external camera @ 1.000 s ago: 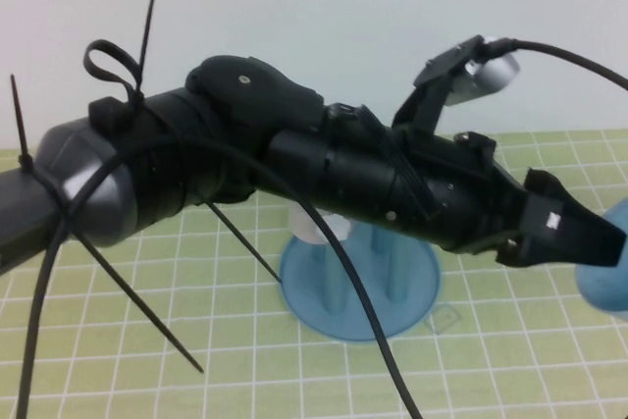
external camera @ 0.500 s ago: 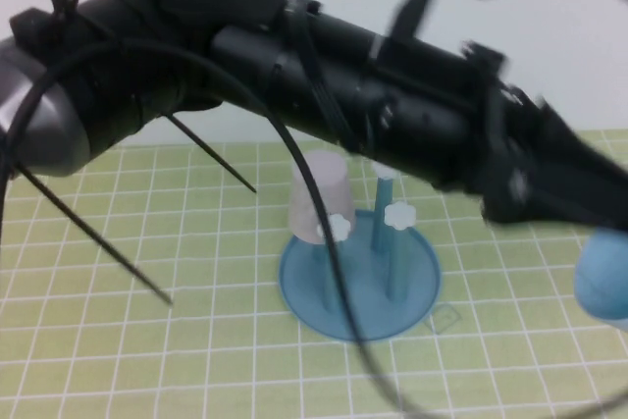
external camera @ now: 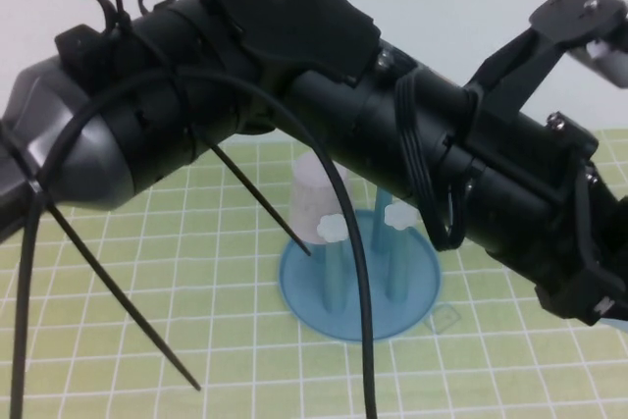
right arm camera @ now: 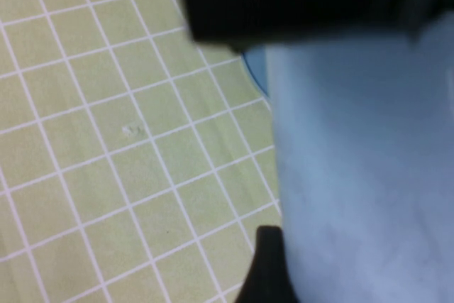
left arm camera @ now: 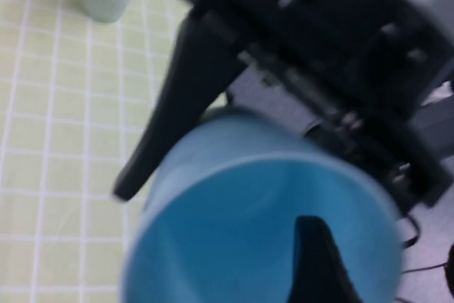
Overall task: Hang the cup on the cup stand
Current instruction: Adjust the cup with two arms, then place the cup on the cup holder
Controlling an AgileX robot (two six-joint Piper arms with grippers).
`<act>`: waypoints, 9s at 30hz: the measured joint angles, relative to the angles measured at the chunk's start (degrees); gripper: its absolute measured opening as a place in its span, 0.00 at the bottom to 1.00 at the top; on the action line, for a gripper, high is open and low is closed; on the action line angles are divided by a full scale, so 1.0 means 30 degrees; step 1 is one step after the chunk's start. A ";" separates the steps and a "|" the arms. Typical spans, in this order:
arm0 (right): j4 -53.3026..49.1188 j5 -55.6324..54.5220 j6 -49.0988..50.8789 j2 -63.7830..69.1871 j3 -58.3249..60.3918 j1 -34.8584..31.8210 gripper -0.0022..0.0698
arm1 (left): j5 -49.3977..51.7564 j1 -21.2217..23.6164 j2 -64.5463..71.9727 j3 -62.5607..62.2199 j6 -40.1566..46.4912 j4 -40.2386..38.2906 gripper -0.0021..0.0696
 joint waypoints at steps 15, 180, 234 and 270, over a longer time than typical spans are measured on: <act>0.0037 -0.0204 0.0000 0.0000 0.0000 0.0000 0.80 | -0.0840 -0.0532 0.0877 0.0000 -0.0312 0.0845 0.04; -1.0644 -3.6725 5.0488 -0.5480 1.2489 0.0001 0.83 | -0.3438 0.0279 -0.2142 0.0000 0.2433 -0.0635 0.03; -3.5668 -3.1081 4.6970 1.8616 -0.7480 0.4045 0.83 | -0.4247 0.0613 -1.3594 0.6071 -2.1849 3.1519 0.03; -4.2224 -3.0037 5.1318 1.4543 -0.7605 0.4571 0.59 | -0.3824 0.0613 -1.3594 0.6071 -2.3743 3.2157 0.03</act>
